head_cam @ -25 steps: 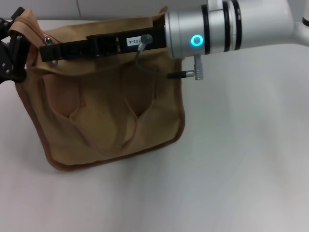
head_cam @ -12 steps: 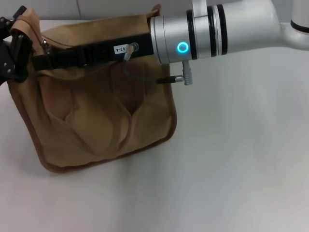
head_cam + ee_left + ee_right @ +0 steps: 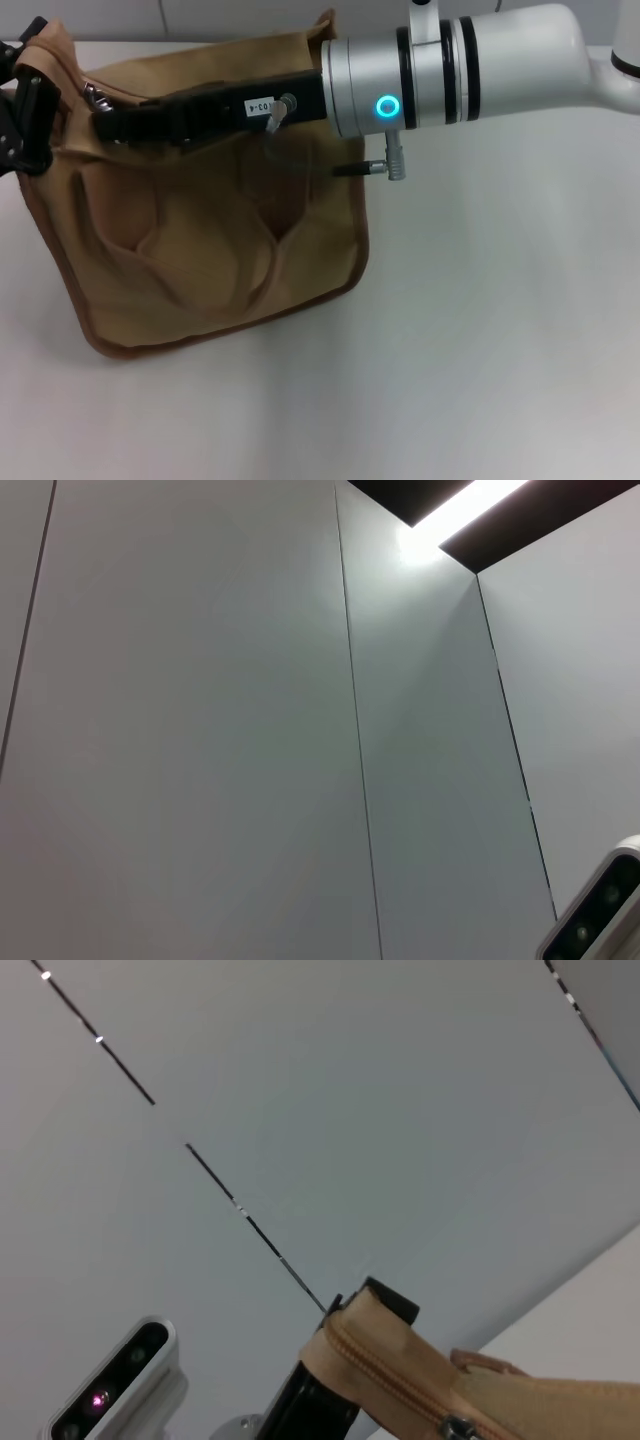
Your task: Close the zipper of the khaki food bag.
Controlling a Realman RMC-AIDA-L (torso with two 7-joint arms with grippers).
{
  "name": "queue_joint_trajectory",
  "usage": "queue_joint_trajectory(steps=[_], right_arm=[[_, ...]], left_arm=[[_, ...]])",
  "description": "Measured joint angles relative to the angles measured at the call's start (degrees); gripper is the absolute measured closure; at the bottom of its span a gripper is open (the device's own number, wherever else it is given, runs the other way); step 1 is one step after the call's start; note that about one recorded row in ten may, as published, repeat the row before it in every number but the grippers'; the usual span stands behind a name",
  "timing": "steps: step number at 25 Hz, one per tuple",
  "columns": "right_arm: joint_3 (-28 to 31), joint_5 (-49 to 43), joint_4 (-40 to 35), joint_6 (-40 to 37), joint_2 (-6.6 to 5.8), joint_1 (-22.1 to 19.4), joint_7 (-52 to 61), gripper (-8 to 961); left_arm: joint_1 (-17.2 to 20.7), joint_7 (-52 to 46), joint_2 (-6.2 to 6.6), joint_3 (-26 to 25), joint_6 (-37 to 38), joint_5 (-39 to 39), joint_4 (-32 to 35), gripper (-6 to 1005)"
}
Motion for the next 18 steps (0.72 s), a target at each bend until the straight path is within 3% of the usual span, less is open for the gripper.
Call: queue_joint_trajectory(steps=[10, 18], right_arm=[[-0.1, 0.4, -0.6, -0.3, 0.0, -0.7, -4.6, 945], [0.0, 0.4, -0.9, -0.3, 0.0, -1.5, -5.3, 945]], left_arm=[[0.5, 0.0, 0.08, -0.3, -0.2, 0.0, 0.0, 967], [0.5, 0.0, 0.09, -0.3, -0.5, 0.0, 0.0, 965]])
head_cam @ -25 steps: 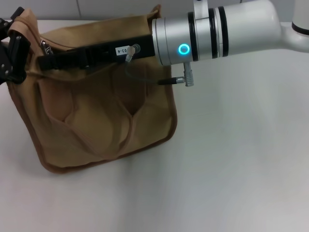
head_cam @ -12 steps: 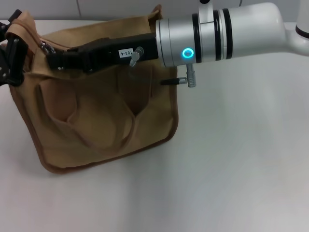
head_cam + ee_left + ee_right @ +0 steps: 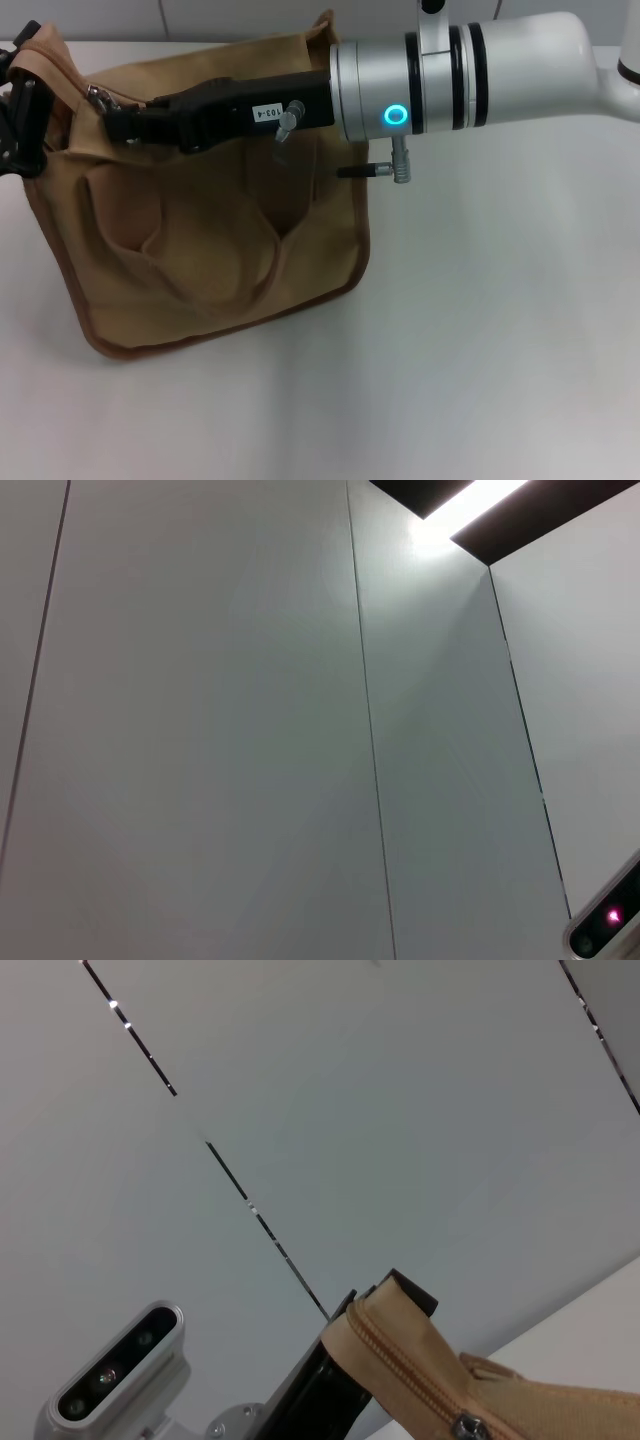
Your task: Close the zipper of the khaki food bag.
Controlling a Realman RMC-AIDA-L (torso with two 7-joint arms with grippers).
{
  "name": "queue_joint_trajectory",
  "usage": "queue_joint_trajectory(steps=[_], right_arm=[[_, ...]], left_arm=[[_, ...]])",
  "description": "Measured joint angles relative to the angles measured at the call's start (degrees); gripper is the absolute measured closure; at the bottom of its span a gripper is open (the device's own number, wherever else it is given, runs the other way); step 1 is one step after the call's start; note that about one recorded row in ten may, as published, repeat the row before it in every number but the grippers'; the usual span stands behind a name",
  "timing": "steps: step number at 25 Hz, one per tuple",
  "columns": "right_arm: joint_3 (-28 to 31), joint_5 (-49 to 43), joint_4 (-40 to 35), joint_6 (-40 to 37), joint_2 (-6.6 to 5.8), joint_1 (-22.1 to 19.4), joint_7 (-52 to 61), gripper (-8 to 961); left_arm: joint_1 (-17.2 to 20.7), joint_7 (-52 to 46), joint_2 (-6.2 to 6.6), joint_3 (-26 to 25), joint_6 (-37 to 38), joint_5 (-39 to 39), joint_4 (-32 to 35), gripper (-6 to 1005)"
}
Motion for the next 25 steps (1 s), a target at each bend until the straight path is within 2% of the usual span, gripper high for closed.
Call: queue_joint_trajectory(steps=[25], right_arm=[[0.6, 0.0, -0.2, 0.4, 0.0, -4.7, -3.3, 945]], left_arm=[[0.8, 0.4, 0.0, -2.8, -3.1, 0.0, -1.5, 960]])
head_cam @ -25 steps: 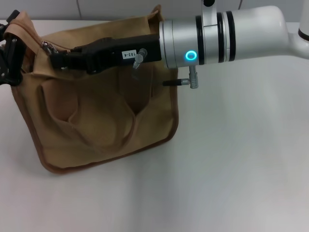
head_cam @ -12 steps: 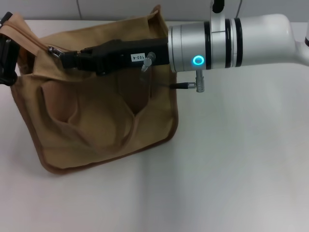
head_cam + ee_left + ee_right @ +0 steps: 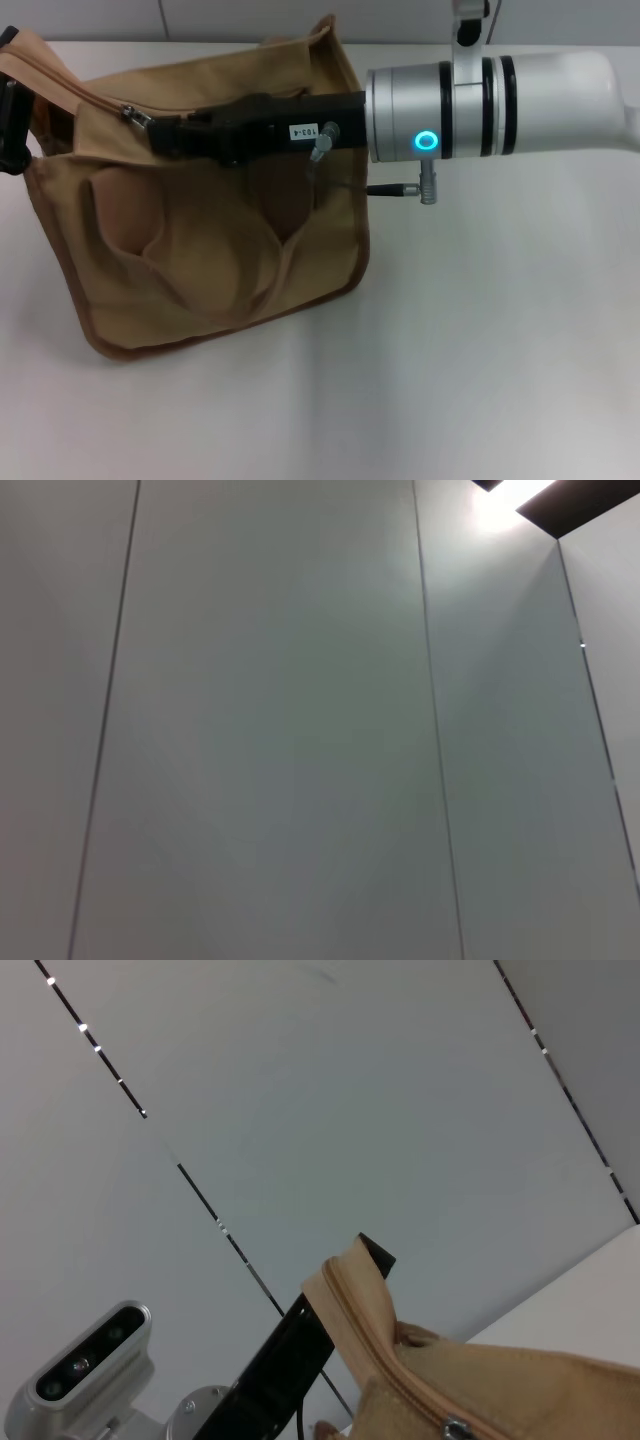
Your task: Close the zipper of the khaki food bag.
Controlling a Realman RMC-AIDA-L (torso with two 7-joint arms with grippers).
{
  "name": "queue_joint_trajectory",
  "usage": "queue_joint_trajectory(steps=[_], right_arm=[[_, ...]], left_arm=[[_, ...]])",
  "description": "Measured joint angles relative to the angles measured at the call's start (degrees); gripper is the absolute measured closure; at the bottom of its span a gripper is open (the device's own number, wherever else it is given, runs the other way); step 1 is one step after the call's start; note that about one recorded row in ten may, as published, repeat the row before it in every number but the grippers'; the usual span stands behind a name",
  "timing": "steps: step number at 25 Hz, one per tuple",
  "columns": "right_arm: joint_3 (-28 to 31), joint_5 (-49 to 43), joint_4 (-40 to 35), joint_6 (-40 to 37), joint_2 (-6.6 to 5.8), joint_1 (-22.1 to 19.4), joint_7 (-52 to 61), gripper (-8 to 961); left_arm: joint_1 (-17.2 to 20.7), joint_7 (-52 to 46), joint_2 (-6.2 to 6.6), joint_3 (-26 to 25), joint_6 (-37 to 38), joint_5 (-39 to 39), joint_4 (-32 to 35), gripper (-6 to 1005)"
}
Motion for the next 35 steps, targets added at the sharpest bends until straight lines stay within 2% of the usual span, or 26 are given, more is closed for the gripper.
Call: queue_joint_trajectory(steps=[19, 35], right_arm=[[2.1, -0.1, -4.5, -0.6, -0.35, -7.7, -2.0, 944], [5.1, -0.5, -4.5, -2.6, -0.44, -10.2, -4.8, 945]], left_arm=[[0.1, 1.9, 0.09, -0.4, -1.3, 0.0, -1.3, 956], [-0.2, 1.9, 0.09, -0.4, -2.7, 0.0, -1.3, 953]])
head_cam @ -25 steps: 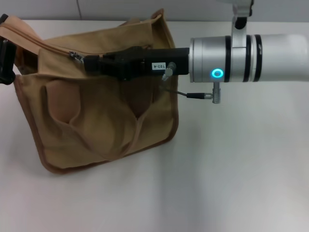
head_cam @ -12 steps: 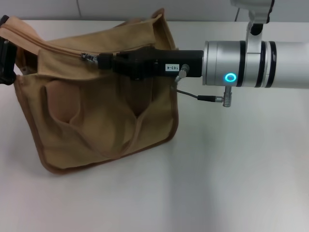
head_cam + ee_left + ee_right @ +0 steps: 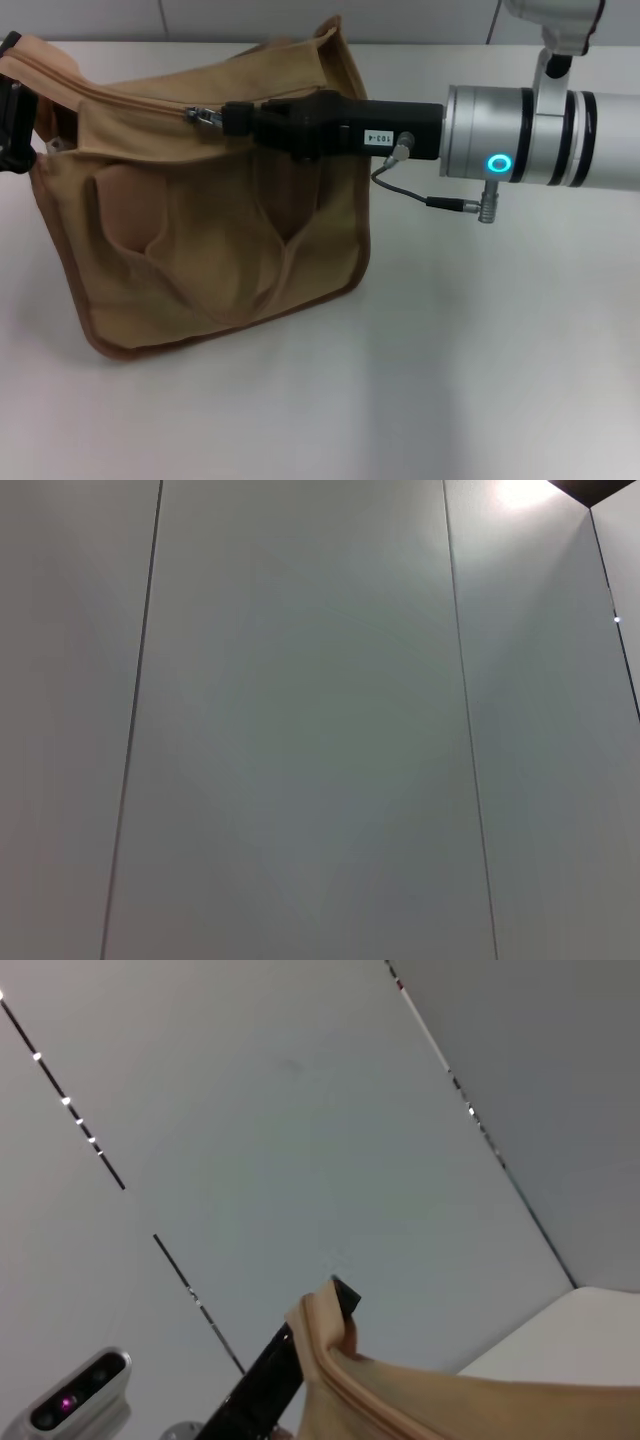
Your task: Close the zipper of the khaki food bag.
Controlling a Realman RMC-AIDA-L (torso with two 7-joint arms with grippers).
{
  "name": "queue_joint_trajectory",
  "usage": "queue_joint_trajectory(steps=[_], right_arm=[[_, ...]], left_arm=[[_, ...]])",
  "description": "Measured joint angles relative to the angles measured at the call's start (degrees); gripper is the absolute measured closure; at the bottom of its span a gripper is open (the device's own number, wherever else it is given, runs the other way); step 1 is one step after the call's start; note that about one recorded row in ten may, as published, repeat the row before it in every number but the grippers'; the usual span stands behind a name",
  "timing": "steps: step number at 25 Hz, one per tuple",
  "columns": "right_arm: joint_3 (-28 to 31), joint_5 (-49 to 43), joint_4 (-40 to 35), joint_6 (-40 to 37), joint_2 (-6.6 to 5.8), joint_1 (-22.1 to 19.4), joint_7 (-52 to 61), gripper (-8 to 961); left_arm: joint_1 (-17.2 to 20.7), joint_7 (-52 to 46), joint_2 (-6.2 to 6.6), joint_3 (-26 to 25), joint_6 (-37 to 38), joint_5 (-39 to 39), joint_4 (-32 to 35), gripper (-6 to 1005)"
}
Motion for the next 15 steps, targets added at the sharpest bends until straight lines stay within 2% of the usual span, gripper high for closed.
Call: queue_joint_trajectory(steps=[15], right_arm=[[1.8, -0.1, -0.1, -0.3, -0.05, -2.7, -1.0, 944]], left_arm=[[-0.5, 0.0, 0.0, -0.1, -0.9, 0.0, 0.0, 950]])
